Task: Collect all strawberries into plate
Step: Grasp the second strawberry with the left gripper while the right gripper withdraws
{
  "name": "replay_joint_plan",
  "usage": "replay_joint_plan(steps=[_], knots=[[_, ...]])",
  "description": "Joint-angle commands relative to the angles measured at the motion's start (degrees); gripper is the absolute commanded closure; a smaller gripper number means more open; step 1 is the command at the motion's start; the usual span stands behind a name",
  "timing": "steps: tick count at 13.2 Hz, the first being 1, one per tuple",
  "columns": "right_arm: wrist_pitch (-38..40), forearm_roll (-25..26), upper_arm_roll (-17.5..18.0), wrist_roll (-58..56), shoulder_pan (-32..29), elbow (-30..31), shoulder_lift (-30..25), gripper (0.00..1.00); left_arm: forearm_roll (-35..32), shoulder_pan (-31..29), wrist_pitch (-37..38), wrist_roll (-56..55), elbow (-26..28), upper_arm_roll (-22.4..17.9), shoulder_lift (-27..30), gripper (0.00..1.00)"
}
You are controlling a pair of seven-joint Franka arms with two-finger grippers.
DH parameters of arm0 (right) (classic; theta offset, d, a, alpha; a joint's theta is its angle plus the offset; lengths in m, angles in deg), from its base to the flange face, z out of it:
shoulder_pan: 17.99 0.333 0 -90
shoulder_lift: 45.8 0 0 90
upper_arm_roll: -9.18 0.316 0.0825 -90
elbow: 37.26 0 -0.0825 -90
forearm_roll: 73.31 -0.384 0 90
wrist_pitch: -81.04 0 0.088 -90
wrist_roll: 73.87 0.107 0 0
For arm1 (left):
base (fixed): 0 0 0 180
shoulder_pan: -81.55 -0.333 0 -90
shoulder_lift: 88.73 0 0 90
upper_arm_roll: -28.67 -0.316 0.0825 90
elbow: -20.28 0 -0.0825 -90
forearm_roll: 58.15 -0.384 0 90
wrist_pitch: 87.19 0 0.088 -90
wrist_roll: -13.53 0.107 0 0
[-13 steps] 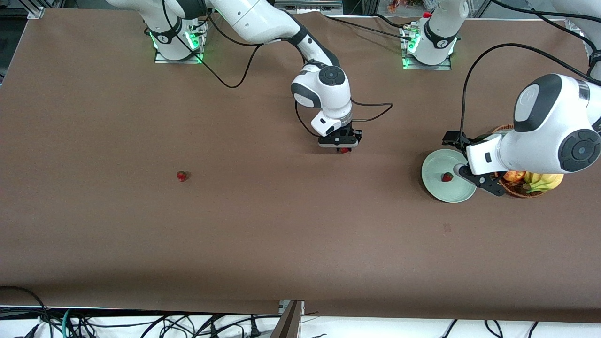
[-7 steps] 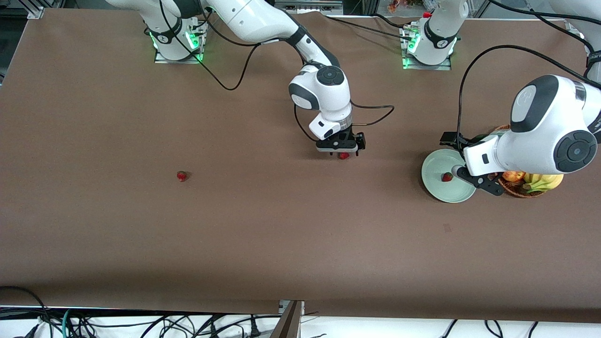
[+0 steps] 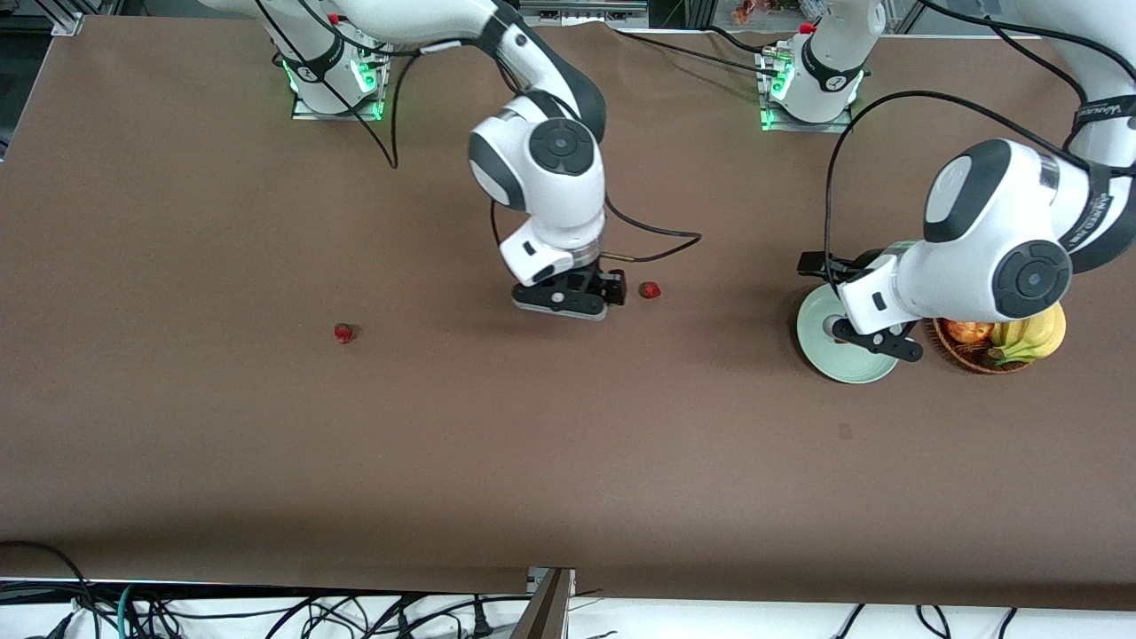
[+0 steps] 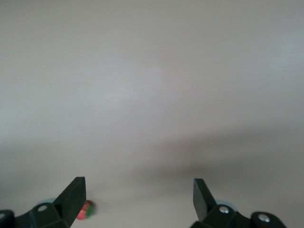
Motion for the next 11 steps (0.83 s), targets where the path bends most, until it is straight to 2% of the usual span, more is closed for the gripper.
replay_joint_plan(steps=[1, 3, 4, 6, 9, 11], knots=[[4.4, -2.4, -0.3, -9.1, -4.3, 7.5, -8.7, 0.00, 1.8, -0.5, -13.5, -4.0, 12.0, 2.8, 4.4, 0.00], [9.7, -7.3, -0.2, -17.2, -9.8, 8.4, -12.8, 0.00, 1.8, 0.1, -28.5, -7.9, 20.0, 5.6, 4.7, 0.00], [12.3, -8.4, -0.2, -20.8, -12.0, 9.4, -15.0, 0.00, 1.5, 1.9, -33.7, -11.5, 22.7, 6.2, 4.3, 0.00], [17.0, -8.3, -0.1, -23.4, -16.5, 13.2, -22.1, 0.00, -1.3, 7.5, -37.2, -20.7, 23.6, 5.8, 2.5, 0.00], [17.7, -7.9, 0.1, -32.8, -23.9, 24.6, -34.3, 0.00, -17.1, 10.2, -42.5, -34.1, 23.3, 6.0, -3.7, 0.00], [18.0, -7.2, 0.3, -37.8, -27.9, 28.8, -38.4, 0.00, -21.7, 13.6, -43.5, -41.4, 23.1, 5.7, -6.3, 0.00]])
